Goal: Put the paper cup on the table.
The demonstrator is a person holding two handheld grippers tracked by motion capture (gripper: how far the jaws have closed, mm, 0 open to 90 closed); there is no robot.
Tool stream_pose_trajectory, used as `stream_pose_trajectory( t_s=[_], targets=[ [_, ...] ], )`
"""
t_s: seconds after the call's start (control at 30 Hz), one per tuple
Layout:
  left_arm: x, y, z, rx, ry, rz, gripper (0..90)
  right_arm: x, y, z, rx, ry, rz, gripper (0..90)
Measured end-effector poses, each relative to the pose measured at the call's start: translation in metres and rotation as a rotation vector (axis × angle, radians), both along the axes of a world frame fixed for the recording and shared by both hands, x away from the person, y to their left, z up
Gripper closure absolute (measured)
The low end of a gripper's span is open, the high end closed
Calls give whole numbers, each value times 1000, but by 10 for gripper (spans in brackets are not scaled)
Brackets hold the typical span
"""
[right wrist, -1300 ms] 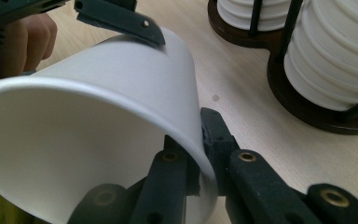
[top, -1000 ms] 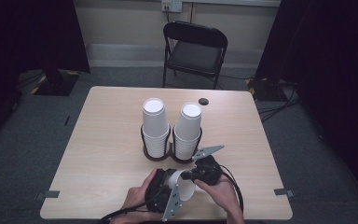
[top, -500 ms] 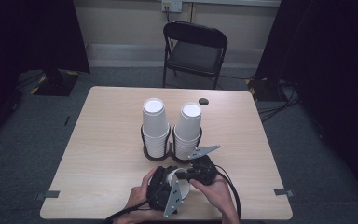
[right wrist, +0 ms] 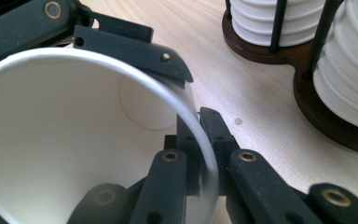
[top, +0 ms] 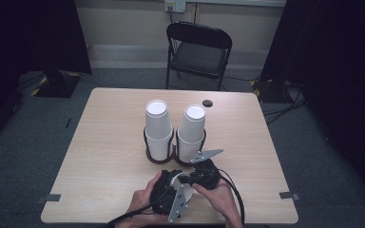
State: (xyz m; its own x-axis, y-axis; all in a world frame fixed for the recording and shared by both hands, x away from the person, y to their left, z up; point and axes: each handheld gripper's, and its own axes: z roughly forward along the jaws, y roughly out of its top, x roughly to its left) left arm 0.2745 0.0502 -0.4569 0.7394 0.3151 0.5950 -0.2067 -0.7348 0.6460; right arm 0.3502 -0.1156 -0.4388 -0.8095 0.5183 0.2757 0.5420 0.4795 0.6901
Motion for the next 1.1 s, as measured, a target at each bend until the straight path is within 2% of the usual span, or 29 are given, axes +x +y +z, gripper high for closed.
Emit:
stream_pose_trajectory(
  t_s=[0.13,0.2,0.4,0.47,0.57,0.7,0.83,1.0,1.1],
  targets=[
    [3,1,-1,-6,18,15,101,-1,-5,0,27,-16,-17,827],
    [4,2,-1,-28,22,24,101,-2,-8,1,42,-26,-31,813],
    [7,7,0,-51,19,49,102,-7,-19,2,91,-59,-56,767],
    [9,10,0,-70,29,62,102,-8,-22,3,106,-84,-67,750],
    [13,15,-2,-142,59,79,102,-10,-27,4,137,-117,-95,717],
    [19,21,-1,-185,88,100,102,-12,-31,4,160,-152,-111,668],
    [22,23,-2,-214,102,123,102,-14,-33,4,170,-192,-154,611],
    [25,32,0,-273,127,133,102,-16,-43,2,239,-222,-210,566],
    [26,37,0,-299,133,145,102,-17,-47,-1,256,-243,-233,539]
  ],
)
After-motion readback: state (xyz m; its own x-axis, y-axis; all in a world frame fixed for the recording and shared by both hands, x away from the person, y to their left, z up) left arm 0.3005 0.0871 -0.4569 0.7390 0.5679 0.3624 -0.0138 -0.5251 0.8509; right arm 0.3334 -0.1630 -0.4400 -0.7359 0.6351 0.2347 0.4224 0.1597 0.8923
